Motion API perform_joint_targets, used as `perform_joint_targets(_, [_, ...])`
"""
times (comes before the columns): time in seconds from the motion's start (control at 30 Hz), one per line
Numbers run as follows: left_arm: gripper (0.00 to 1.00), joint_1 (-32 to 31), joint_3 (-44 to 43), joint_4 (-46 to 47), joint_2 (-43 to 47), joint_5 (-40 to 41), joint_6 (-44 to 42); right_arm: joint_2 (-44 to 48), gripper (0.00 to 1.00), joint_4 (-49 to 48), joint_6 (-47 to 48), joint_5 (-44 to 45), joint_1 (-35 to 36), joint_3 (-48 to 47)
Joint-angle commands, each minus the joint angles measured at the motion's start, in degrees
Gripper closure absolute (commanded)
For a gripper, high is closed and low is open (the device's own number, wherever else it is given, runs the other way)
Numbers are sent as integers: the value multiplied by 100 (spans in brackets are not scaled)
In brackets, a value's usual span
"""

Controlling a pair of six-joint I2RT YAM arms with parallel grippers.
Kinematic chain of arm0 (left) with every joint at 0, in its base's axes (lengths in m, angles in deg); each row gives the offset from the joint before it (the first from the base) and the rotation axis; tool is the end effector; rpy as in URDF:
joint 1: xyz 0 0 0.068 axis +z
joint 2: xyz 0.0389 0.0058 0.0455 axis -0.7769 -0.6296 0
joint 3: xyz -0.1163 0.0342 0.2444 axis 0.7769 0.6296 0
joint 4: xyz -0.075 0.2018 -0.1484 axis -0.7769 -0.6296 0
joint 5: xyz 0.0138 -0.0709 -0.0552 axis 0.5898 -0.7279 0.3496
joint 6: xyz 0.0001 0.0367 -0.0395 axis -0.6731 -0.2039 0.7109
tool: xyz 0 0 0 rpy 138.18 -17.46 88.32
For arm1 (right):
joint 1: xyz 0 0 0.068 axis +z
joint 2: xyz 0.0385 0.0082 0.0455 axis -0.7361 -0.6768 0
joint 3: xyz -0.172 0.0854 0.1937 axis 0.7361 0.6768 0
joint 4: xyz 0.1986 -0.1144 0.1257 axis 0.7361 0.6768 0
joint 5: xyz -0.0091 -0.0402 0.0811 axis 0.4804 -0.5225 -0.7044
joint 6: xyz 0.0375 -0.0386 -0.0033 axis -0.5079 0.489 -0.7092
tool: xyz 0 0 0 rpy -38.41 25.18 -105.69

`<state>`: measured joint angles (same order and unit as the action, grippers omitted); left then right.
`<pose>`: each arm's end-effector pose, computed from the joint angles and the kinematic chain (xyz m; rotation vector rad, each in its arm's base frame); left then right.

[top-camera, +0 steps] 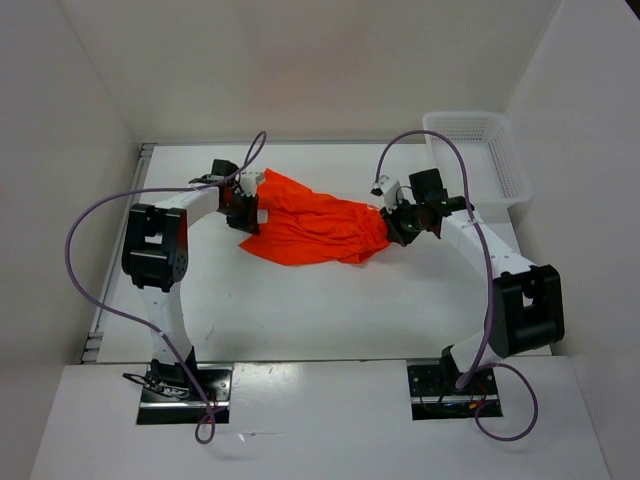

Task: Fold and stack the shorts
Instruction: Flatten the shorts out

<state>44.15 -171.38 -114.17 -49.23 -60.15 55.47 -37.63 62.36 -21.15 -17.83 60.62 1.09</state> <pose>0.4209 -0.0625 0.1603 0.2615 2.6160 -0.4927 0.2949 0.0818 0.2487 -1.0278 2.2677 0.3341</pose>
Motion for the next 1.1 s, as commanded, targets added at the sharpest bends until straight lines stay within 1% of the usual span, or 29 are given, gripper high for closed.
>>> perform_joint_targets(0.0, [83, 50, 15, -320, -57, -554, -40, 222, 100, -137, 80, 52, -29, -23])
perform_joint_targets(0.07, [87, 102, 76, -443, 31, -554, -40, 222, 100, -137, 133, 52, -29, -23])
perform_joint_targets(0.1, [92, 103, 77, -443, 127, -554, -40, 222, 100, -137, 133, 52, -29, -23])
perform_joint_targets(0.2, [98, 296, 77, -549, 330, -607, -40, 222, 100, -190, 133, 105, -29, -23])
perform_joint_targets(0.27, [100, 506, -45, -680, 496, -677, -40, 222, 100, -321, -33, 218, -29, -198])
perform_joint_targets(0.3, [100, 594, -316, -794, 549, -756, -40, 170, 100, -444, -182, 297, -29, -295])
perform_joint_targets(0.4, [100, 1025, -1010, -1013, 716, -914, -40, -41, 100, -690, -638, 351, -29, -1023])
perform_joint_targets(0.43, [100, 1130, -1579, -1067, 778, -993, -40, -233, 100, -691, -727, 351, -29, -1556])
perform_joint_targets(0.5, [100, 1412, -2118, -1120, 883, -994, -40, -480, 100, -691, -859, 351, -29, -2182])
perform_joint_targets(0.53, [100, 1482, -2364, -1120, 997, -994, -40, -759, 100, -587, -860, 351, -29, -2846])
perform_joint_targets(0.57, [100, 1666, -2837, -1181, 1050, -1063, -40, -893, 100, -525, -860, 298, -29, -3175])
perform_joint_targets(0.6, [100, 1772, -3050, -1182, 1112, -1064, -40, -1007, 100, -472, -912, 298, -29, -3483])
perform_joint_targets(0.63, [100, 1886, -3209, -1182, 1252, -1151, -40, -1191, 100, -419, -913, 298, -29, -3982])
perform_joint_targets(0.7, [100, 2184, -3325, -1287, 1541, -1283, -40, -1246, 100, -200, -835, 184, -29, -4372])
perform_joint_targets(0.73, [100, 2247, -3325, -1287, 1665, -1284, -40, -1298, 100, -112, -764, 184, -29, -4374])
perform_joint_targets(0.77, [100, 2247, -3177, -1409, 1788, -1284, -40, -1298, 100, -24, -685, 53, -29, -4374])
perform_joint_targets(0.8, [100, 2317, -3001, -1471, 2050, -1284, -40, -1229, 100, 73, -606, -18, -29, -4174])
perform_joint_targets(0.87, [100, 2318, -2282, -1655, 2333, -1188, -40, -1027, 100, 441, -264, -150, -29, -3839])
perform_joint_targets(0.93, [100, 2318, -1693, -1770, 2763, -994, -40, -877, 100, 905, 174, -352, -29, -3207])
perform_joint_targets(0.97, [100, 2318, -1011, -1866, 2904, -994, -40, -694, 100, 1039, 316, -352, -29, -2952])
perform_joint_targets(1.0, [100, 2318, -648, -1928, 3193, -941, -40, -605, 100, 1154, 448, -352, -29, -2680])
perform_joint_targets(1.03, [100, 2196, -270, -1990, 3343, -810, -40, -508, 100, 1250, 571, -352, -29, -2112])
perform_joint_targets(1.07, [100, 2134, 99, -2068, 3502, -722, -40, -412, 98, 1469, 877, -248, -29, -1819])
